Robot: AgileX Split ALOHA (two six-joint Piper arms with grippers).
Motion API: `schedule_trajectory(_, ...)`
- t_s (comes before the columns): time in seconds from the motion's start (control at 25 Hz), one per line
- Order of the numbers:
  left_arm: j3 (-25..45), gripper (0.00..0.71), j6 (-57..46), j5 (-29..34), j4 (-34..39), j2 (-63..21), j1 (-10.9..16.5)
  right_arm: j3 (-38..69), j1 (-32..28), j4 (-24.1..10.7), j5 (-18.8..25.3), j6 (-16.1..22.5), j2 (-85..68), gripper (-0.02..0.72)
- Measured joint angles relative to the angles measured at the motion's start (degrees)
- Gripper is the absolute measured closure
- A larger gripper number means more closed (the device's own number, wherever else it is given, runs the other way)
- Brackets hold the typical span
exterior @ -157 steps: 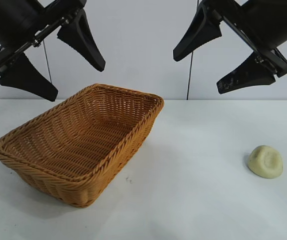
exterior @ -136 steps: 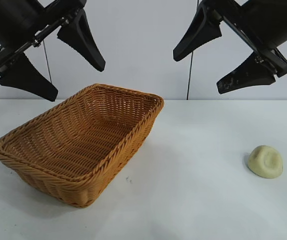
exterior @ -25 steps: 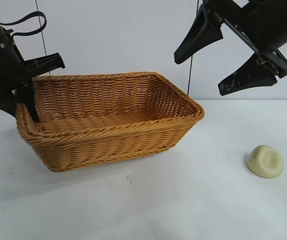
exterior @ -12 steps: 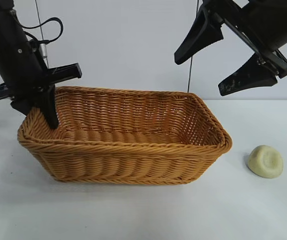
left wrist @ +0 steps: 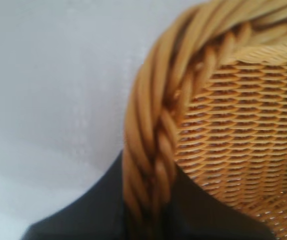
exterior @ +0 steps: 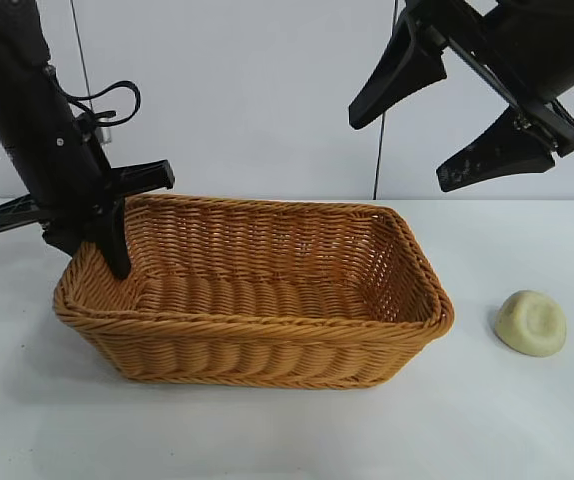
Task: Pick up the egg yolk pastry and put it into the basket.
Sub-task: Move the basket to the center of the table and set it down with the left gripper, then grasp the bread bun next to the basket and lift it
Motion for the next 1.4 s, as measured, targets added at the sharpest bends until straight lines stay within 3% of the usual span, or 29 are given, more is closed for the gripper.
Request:
schedule_trajectory(0.08, 0.0, 0.569, 0.18, 0.11, -0.15, 0.0, 0.0, 0.0, 0.0, 0.0, 0.0, 0.23, 0.0, 0.012)
schedule_trajectory(0.16, 0.0, 0.448, 0.23, 0.21, -0.36, 0.0, 0.0, 0.0, 0.0, 0.0, -0.07, 0.4, 0.0, 0.012)
schedule_trajectory(0.28, -0.06, 0.213, 0.34, 0.57, -0.54, 0.0, 0.0, 0.0, 0.0, 0.0, -0.07, 0.42, 0.0, 0.012)
schedule_trajectory(0.4, -1.17, 0.1, 0.34, 3.0, -0.6, 0.0, 0.0, 0.0, 0.0, 0.0, -0.07, 0.42, 0.0, 0.012)
schedule_trajectory(0.72, -11.62, 0.067, 0.4, 14.02, 5.77, -4.1, 0.0, 0.0, 0.0, 0.0, -0.07, 0.53, 0.0, 0.012)
schedule_trajectory(1.04, -18.05, 0.067, 0.34, 19.05, 16.16, -6.04, 0.65, 0.0, 0.0, 0.0, -0.07, 0.67, 0.0, 0.012)
schedule_trajectory(1.4, -18.05, 0.067, 0.82, 20.0, 18.79, -6.04, 10.76, 0.0, 0.0, 0.0, -0.07, 0.67, 0.0, 0.012)
